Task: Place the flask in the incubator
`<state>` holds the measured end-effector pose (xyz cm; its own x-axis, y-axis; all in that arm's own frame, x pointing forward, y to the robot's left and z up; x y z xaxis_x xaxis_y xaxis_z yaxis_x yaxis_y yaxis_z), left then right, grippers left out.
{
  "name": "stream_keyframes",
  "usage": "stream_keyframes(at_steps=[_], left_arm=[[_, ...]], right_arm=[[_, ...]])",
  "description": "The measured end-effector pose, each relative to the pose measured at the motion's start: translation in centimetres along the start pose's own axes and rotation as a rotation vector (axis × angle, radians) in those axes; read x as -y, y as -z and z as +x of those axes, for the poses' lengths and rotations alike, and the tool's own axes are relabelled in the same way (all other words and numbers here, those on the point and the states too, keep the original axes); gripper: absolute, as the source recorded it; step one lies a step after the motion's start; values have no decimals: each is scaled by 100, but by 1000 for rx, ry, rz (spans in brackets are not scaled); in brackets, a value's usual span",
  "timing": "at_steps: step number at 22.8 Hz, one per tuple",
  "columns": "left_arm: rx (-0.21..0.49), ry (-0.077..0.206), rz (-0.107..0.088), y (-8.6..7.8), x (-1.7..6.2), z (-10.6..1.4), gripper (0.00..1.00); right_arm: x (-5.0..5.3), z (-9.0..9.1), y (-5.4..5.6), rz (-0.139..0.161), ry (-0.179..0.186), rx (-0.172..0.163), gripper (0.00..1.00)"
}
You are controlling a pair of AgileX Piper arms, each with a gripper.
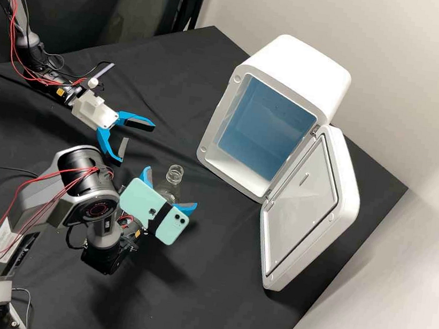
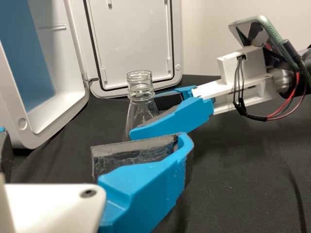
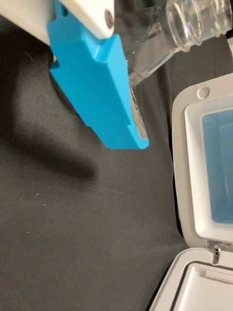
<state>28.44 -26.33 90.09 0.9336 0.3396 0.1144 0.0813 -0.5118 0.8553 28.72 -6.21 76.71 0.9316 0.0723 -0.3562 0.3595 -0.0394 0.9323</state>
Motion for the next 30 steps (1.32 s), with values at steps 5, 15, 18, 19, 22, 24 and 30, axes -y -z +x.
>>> stream_keyframes(at_steps=[5, 15, 18, 19, 22, 24, 30], left_arm=[[0, -2, 1, 0, -7, 3, 100], [1, -9, 3, -3, -29, 4, 100], [1, -9, 3, -3, -29, 4, 100], [1, -9, 3, -3, -29, 4, 100], [1, -9, 3, -3, -29, 4, 100], [-1, -10, 3, 4, -30, 2, 100], [-9, -12, 1, 27, -34, -4, 100]], right_arm=[[-5, 50, -32, 6, -8, 9, 100], [9, 70, -42, 9, -6, 14, 0], [9, 70, -42, 9, -6, 14, 0], [9, 70, -42, 9, -6, 14, 0], [9, 70, -42, 9, -6, 14, 0], [9, 70, -42, 9, -6, 14, 0], [9, 70, -42, 9, -6, 14, 0]])
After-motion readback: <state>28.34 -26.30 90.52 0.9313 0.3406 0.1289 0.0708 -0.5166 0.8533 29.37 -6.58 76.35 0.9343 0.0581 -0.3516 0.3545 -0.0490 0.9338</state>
